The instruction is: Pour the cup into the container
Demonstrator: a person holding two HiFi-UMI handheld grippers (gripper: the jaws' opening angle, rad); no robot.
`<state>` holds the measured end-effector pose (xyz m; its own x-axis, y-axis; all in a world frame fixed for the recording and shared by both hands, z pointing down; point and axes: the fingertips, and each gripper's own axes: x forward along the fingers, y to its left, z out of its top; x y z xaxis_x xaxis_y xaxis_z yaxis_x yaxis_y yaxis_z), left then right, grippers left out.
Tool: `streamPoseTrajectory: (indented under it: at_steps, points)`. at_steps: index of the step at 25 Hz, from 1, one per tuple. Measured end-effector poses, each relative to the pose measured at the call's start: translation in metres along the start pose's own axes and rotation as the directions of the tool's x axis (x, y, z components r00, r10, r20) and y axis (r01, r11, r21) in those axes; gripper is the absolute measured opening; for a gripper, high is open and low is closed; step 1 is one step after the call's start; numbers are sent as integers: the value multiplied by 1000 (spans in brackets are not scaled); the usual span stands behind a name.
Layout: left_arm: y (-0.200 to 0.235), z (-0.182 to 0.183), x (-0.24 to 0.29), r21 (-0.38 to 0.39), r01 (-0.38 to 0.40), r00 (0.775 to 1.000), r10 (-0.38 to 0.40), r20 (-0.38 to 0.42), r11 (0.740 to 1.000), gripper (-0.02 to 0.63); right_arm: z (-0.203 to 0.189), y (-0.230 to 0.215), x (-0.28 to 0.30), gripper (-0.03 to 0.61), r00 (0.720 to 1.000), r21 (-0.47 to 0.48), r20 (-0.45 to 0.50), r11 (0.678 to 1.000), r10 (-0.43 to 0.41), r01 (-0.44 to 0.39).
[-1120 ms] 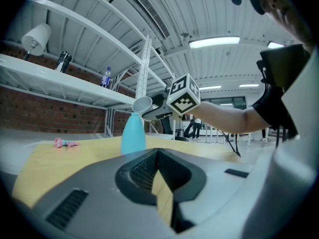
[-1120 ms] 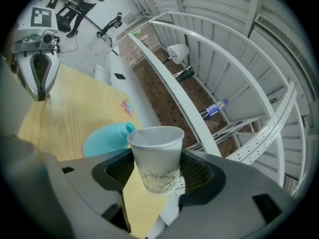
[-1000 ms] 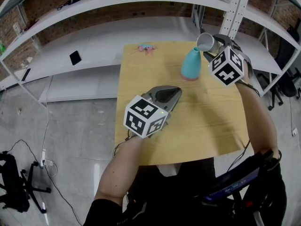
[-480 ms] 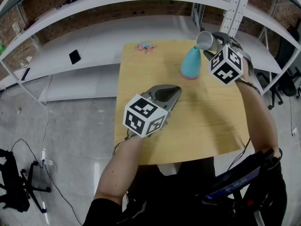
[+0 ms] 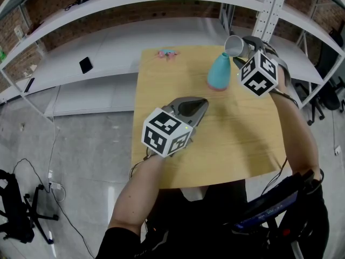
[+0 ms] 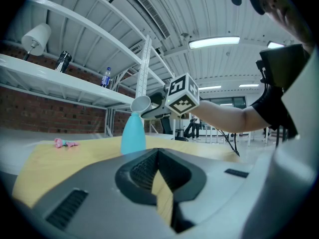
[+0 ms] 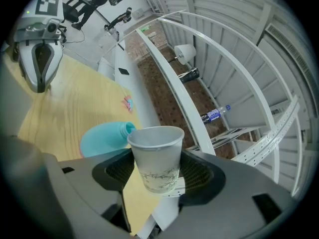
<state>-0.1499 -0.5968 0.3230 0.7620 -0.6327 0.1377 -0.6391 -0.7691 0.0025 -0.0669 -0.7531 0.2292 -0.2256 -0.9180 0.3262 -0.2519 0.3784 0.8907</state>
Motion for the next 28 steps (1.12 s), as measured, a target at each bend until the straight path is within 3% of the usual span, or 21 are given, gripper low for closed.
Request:
streamPoseTrajectory:
  at_steps: [28]
  points:
    - [1,0,0,0,0,1000,0,0,1000,2,1,0,0,293,1000,-22,-4,1000,-12,12]
